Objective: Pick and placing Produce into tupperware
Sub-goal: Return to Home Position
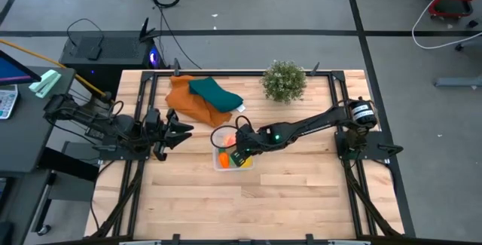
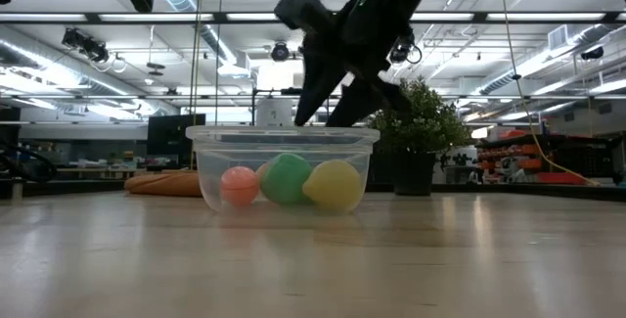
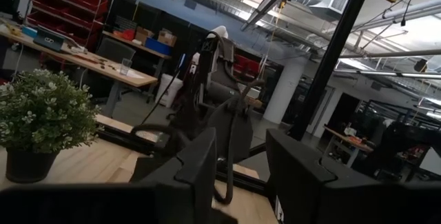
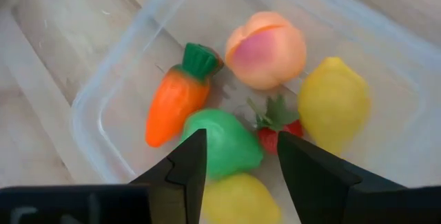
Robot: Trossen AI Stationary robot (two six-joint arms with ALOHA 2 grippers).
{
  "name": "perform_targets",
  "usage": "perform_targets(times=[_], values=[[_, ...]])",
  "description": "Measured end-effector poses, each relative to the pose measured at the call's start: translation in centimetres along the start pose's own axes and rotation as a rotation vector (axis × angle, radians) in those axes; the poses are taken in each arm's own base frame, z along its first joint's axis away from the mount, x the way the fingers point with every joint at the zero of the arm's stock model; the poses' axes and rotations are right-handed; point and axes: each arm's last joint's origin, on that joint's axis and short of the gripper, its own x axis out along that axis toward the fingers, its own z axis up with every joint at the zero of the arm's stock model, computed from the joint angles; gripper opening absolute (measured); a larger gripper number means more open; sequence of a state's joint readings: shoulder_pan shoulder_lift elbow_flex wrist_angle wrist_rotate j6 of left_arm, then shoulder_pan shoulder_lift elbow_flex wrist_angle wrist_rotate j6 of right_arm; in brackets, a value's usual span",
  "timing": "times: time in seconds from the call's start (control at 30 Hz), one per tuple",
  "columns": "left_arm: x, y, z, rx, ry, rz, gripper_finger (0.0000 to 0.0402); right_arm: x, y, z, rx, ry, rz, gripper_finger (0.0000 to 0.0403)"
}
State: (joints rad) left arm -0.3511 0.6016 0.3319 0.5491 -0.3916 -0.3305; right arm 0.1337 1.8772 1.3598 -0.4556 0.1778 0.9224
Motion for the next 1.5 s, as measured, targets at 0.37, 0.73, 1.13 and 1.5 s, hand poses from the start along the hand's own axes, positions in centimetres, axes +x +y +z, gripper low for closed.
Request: perform_targets(times=[0.37,0.73,1.13,1.5], values=[[0.0,0.0,0.0,0.001,0.0,0.0,0.0128,-9.9,-1.0,1.4,-0.154,-0.097,-0.005,0.0107],[0.0,0.0,0.0,0.002,-0.002,0.007,0.0134,-21.5,-5.0,1.9,-0.193,-0.308,0.023,0.001],[0.0,0.2,0.1,0.004,-0.024,0.07,0.0136,-26.3,-11.8,-2.0,-0.064,-0.541,0.197,0.0001],[0.0,0.3,0.1,0.004,-0.028,0.083,0.0126,-24.4,-16.0,-5.7,0.003,-0.684,0.344,0.0]])
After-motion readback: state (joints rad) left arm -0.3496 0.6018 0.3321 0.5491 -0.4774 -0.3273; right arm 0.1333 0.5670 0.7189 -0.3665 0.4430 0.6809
